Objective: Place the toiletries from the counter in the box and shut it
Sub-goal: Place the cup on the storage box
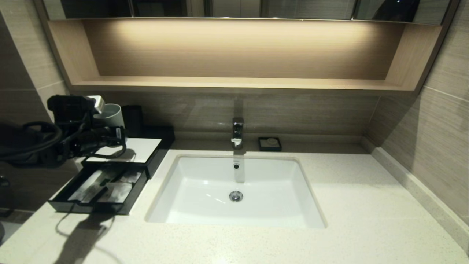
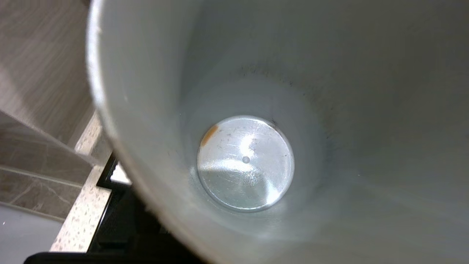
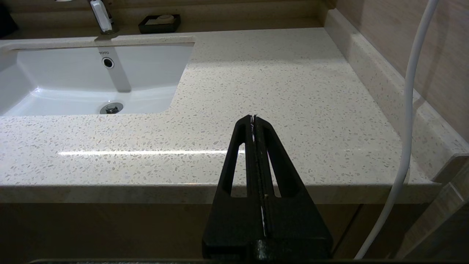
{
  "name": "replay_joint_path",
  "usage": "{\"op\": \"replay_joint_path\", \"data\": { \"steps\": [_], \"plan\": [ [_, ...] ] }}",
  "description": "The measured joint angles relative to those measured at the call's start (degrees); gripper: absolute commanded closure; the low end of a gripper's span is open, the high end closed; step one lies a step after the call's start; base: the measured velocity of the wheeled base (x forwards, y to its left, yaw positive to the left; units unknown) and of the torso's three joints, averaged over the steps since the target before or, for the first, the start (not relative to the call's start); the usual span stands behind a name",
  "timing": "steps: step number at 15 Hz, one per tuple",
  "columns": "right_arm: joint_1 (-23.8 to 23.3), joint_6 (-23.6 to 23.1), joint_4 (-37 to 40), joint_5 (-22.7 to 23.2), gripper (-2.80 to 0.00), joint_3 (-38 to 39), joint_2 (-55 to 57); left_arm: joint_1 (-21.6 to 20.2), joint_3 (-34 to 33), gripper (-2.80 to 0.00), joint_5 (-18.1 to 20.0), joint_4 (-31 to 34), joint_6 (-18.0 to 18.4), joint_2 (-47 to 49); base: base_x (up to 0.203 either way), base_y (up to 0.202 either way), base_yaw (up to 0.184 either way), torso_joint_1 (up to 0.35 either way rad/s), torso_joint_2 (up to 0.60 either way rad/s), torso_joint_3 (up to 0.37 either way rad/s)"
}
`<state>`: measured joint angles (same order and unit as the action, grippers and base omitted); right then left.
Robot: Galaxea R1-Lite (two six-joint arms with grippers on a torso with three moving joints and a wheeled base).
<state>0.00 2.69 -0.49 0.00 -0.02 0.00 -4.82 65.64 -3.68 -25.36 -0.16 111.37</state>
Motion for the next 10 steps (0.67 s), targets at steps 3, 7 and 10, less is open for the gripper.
{"op": "replay_joint_path", "data": {
  "steps": [3,7,10],
  "plan": [
    [0.00,0.02,-0.02,0.00,0.00,0.00,0.00,0.00,2.98,0.00,0.10,1.21,0.02,1.78,0.000,0.000,0.000,0.000,0.00,0.000],
    [0.00,0.02,0.00,0.05,0.00,-0.02,0.00,0.00,5.71,0.00,0.24,2.88,0.00,4.14,0.000,0.000,0.000,0.000,0.00,0.000],
    [0.00,0.00,0.00,0.05,0.00,-0.02,0.00,0.50,6.95,0.00,0.21,3.06,0.00,5.74,0.000,0.000,0.000,0.000,0.00,0.000]
  ]
}}
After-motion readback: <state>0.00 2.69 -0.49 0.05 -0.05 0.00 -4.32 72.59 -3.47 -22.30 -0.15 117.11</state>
